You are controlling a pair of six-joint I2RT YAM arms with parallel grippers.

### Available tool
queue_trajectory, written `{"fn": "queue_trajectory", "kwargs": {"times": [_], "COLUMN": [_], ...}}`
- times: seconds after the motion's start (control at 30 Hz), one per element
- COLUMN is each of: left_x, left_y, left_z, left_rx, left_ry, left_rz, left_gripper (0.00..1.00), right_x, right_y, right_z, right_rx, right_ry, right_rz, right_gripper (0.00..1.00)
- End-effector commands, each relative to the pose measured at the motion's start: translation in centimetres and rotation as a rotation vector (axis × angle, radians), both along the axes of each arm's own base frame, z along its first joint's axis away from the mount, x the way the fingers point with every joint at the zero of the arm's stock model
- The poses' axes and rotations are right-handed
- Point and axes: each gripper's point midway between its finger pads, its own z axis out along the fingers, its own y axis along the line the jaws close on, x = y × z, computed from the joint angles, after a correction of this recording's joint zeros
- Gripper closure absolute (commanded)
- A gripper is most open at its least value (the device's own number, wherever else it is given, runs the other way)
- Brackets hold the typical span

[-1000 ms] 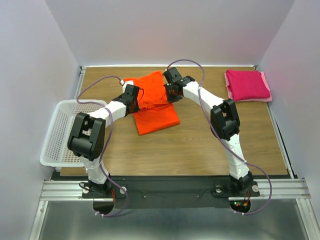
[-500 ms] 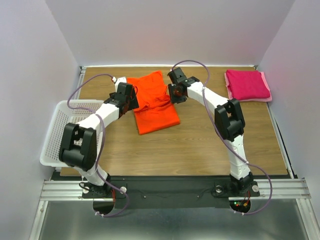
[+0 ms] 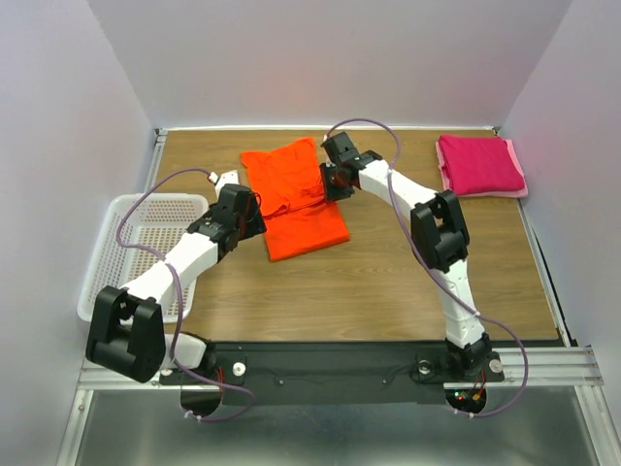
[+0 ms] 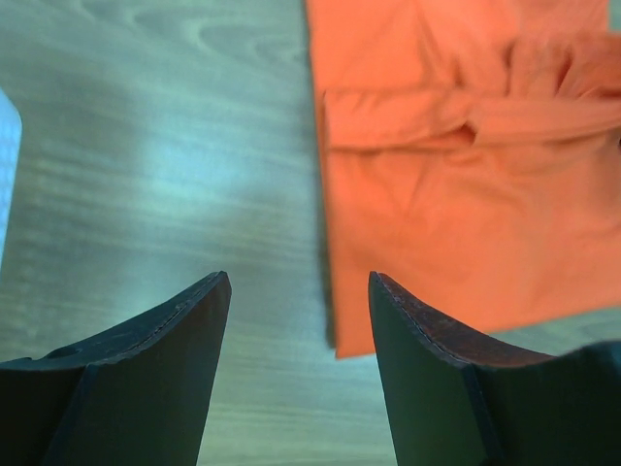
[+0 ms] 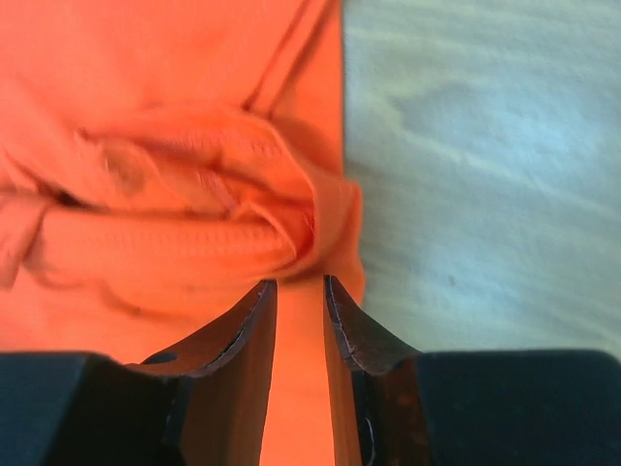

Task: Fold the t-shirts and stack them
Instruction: Fold the tshirt

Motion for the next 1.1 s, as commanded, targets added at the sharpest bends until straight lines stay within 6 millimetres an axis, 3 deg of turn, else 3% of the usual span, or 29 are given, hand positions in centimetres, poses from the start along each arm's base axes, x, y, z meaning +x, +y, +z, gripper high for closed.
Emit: {"fn": "queue_trajectory", "kwargs": {"times": [0.0, 0.03, 0.27, 0.43, 0.53, 0.6, 0.67, 0.7, 0.77, 0.83, 0.87, 0.9, 1.0, 1.03, 1.07], "left_x": [-1.0, -1.2, -1.4, -1.1, -0.2, 0.6, 1.4, 1.6, 2.6, 3.6, 4.0, 4.5, 5.4, 5.5, 5.7], "left_y": [0.1, 0.2, -0.3, -2.1, -3.3, -4.2, -4.8, -5.2, -6.1, -6.8, -6.9, -7.3, -8.0, -8.1, -8.2], "left_z": [0.4, 0.4, -0.3, -0.8, -1.0, -0.8, -1.5, -1.7, -2.2, -2.7, -2.8, -2.9, -3.6, -3.9, -4.0], "left_rx": [-0.017, -0.011, -0.018, -0.03, -0.038, -0.038, -0.029, -0.029, -0.023, -0.025, -0.021, -0.024, -0.028, -0.029, -0.029], "left_ry": [-0.005, -0.002, 0.023, 0.042, 0.045, 0.04, 0.053, 0.059, 0.068, 0.076, 0.073, 0.071, 0.081, 0.085, 0.087], "left_rz": [0.005, 0.001, -0.017, -0.061, -0.078, -0.087, -0.086, -0.091, -0.085, -0.078, -0.072, -0.069, -0.063, -0.064, -0.064], "left_gripper": [0.3, 0.29, 0.29, 0.29, 0.29, 0.29, 0.32, 0.32, 0.37, 0.44, 0.46, 0.52, 0.58, 0.6, 0.6], "right_x": [2.4, 3.1, 6.4, 8.9, 9.0, 8.4, 7.3, 6.8, 5.2, 4.0, 2.8, 2.0, -0.2, -0.8, -1.4], "right_y": [2.5, 3.1, 3.7, 3.9, 3.6, 3.1, 2.0, 1.5, 0.0, -1.0, -1.9, -2.5, -4.5, -5.0, -5.6], "right_z": [1.2, 2.2, 2.5, 4.0, 5.4, 7.2, 6.7, 9.1, 9.8, 10.3, 8.6, 10.5, 10.7, 9.1, 10.5], "right_rx": [0.067, 0.086, 0.086, 0.144, 0.173, 0.174, 0.134, 0.142, 0.114, 0.102, 0.074, 0.085, 0.063, 0.036, 0.042], "right_ry": [-0.072, -0.098, -0.167, -0.217, -0.229, -0.246, -0.231, -0.263, -0.261, -0.26, -0.222, -0.249, -0.251, -0.221, -0.251], "right_rz": [0.019, 0.019, -0.02, -0.091, -0.117, -0.114, -0.107, -0.106, -0.113, -0.114, -0.117, -0.126, -0.146, -0.149, -0.158], "right_gripper": [0.69, 0.69, 0.69, 0.67, 0.63, 0.58, 0.51, 0.47, 0.37, 0.29, 0.28, 0.24, 0.21, 0.21, 0.21]}}
